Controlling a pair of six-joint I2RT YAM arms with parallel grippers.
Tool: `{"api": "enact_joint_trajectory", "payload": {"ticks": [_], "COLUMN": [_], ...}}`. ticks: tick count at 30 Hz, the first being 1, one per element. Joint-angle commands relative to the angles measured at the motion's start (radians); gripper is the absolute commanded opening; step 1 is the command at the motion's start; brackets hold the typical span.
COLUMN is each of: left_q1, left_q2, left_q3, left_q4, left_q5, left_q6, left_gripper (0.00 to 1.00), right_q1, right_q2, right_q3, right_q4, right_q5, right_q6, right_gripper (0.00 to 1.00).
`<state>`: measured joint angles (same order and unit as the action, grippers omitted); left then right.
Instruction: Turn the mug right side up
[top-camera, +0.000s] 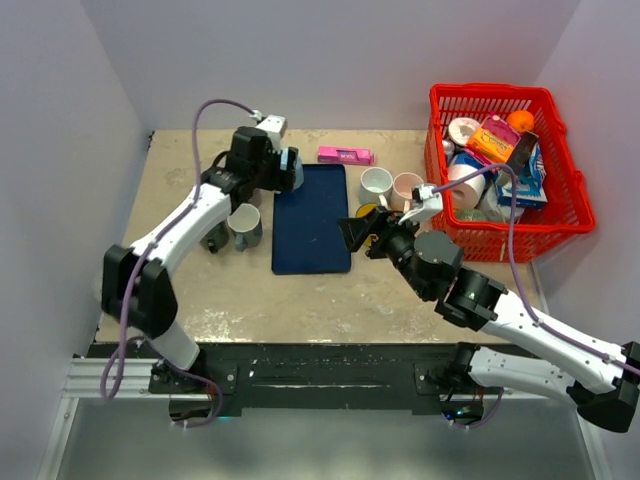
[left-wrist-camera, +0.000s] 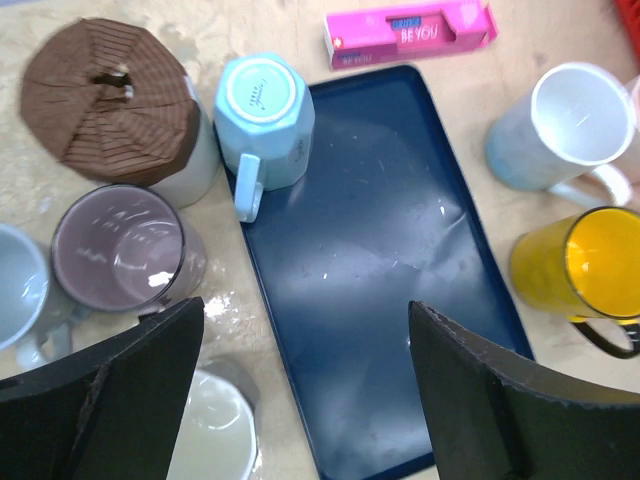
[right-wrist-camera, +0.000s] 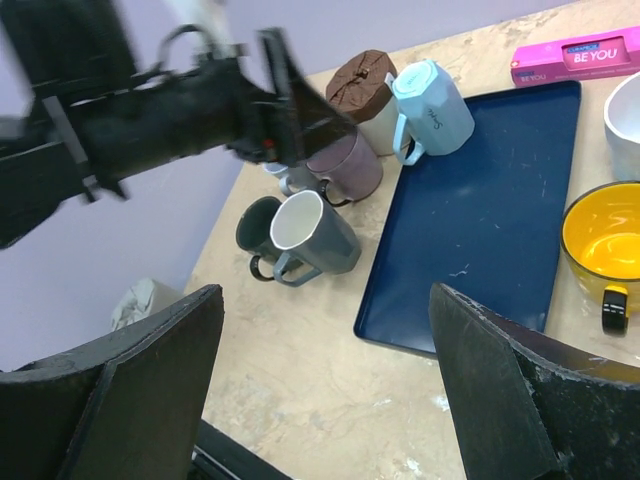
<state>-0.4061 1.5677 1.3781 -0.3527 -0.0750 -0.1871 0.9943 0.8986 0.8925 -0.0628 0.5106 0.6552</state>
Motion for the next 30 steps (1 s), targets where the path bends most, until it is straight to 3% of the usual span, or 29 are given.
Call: {"api": "enact_joint_trajectory", "payload": {"ticks": [1,7,15,20,30], "left_q1": [0.006,0.009,0.007,0.012,0.084], "left_q2": [0.190,0.336,0.368,0.455,0.528], "left_q3": [0.124,0.138,0.088,0.177,0.219], "left_q4": [-0.011,0.083,0.239,0.210,0.253], "left_q5": [0.053,0.037,-0.043,-0.077,0.020], "left_q6": [0.144,0.176,0.173,0.225,0.219], "left_gripper": [0.87,0.88,0.89,0.90,0.90], "right_q1": [-0.002,-0.003,-0.003,-0.002,-0.003], "right_q2": [-0.027,-0.027,0.011,0.026,0.056], "right_q3": [0.026,0.026,0.042,0.052,0.060], "right_q4": [-0.026,-0.054,-0.060,-0.069,-0.074], "right_q5": [0.062,0.074,0.077,0.072,0.065], "right_q6": [-0.006,-0.005,0.006,0.014,0.026], "right_gripper": [0.86,0.87,0.87,0.87,0.87]}}
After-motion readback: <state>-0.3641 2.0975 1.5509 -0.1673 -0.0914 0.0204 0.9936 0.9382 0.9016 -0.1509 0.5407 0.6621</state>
